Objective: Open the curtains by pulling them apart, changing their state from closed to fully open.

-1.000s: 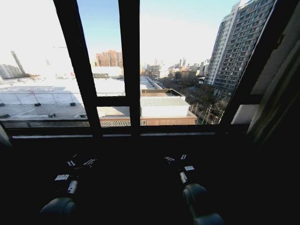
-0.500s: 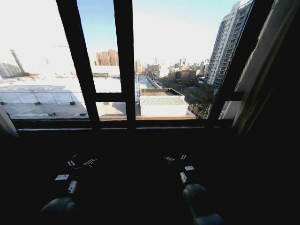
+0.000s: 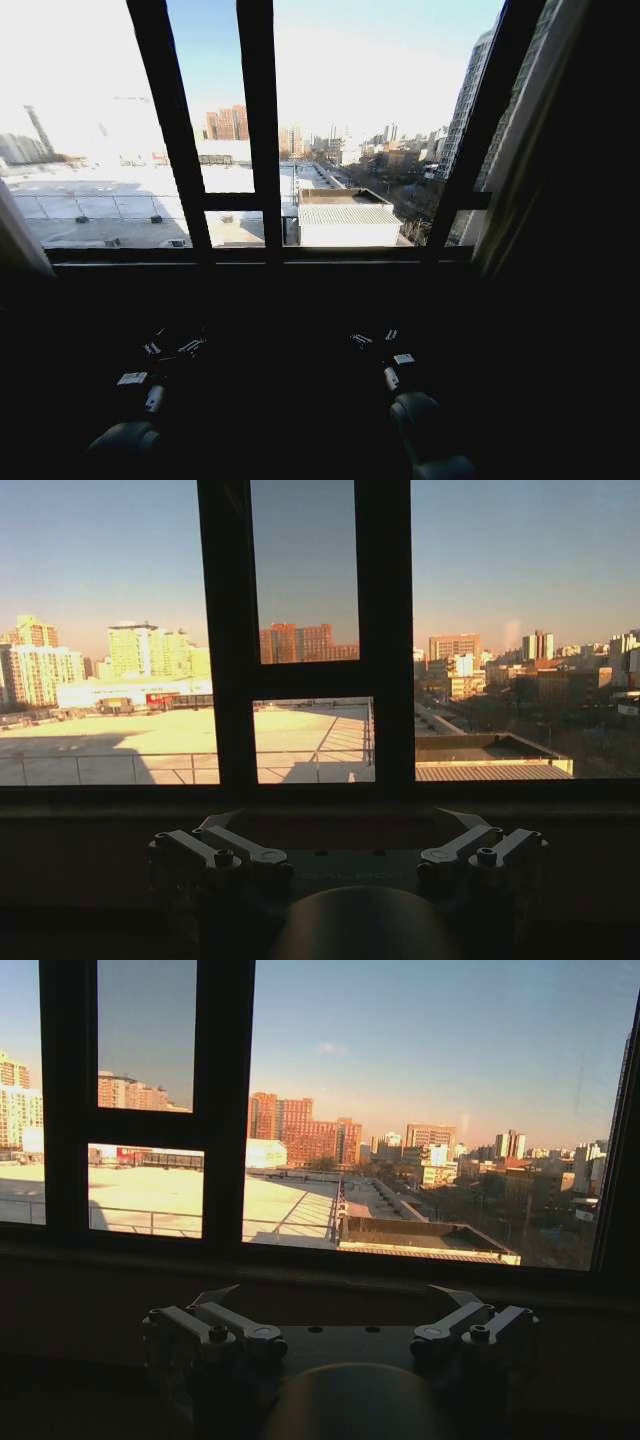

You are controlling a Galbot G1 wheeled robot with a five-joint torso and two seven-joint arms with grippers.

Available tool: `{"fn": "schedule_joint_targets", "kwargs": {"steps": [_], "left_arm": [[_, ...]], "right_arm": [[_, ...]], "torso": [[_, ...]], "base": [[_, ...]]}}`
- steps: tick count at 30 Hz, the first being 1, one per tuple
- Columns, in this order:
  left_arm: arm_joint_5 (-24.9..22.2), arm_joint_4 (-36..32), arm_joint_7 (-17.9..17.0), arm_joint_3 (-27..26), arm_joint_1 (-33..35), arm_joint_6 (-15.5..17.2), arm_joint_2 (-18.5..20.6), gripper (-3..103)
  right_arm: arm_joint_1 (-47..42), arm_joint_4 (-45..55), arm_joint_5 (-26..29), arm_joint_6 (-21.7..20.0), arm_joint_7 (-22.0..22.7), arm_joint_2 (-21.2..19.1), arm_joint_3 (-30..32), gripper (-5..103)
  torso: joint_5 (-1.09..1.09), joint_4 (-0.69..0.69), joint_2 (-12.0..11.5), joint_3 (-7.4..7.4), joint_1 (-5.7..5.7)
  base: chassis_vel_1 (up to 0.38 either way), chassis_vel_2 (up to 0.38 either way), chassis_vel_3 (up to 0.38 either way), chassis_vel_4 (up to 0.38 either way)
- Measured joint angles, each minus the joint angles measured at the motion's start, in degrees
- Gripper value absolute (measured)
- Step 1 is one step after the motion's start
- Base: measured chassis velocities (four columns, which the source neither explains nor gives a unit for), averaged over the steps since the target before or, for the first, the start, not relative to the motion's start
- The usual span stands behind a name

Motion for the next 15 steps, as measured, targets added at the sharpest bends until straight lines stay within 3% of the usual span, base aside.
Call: {"fn": "schedule_joint_targets", "kwargs": {"steps": [3,5,8,11,15], "left_arm": [[0.0,0.5,0.0,0.0,-0.1,-1.1,-0.3,100],[-0.3,2.6,0.5,0.0,-0.3,-3.6,-1.3,100],[-1.5,3.7,2.2,-0.5,-0.5,-4.6,-1.6,100],[-1.7,4.8,2.2,0.2,-1.0,-4.7,-1.4,100],[-1.1,6.1,1.6,1.2,-1.4,-4.4,-1.1,100]], "right_arm": [[0.1,-0.5,-0.8,1.9,-0.9,-0.1,0.3,100],[0.6,-4.3,-3.3,7.2,-3.1,-0.7,2.8,100],[0.7,-6.2,-3.9,9.2,-4.0,-1.0,3.0,100],[0.5,-6.3,-4.2,10.3,-4.0,-1.4,2.2,100],[0.4,-5.8,-6.7,12.4,-4.3,-0.6,0.5,100]], "torso": [[0.03,0.00,0.0,0.00,-0.01],[-0.11,0.03,0.0,0.00,-0.01],[0.03,0.03,0.0,-0.01,-0.02],[0.04,-0.03,0.0,-0.02,-0.04],[-0.01,0.02,0.0,-0.01,-0.03]], "base": [[0.183,-0.362,-0.169,0.346],[0.180,-0.366,-0.191,0.370],[0.152,-0.320,-0.173,0.265],[0.128,-0.125,-0.118,0.160],[0.046,0.025,-0.038,-0.003]]}}
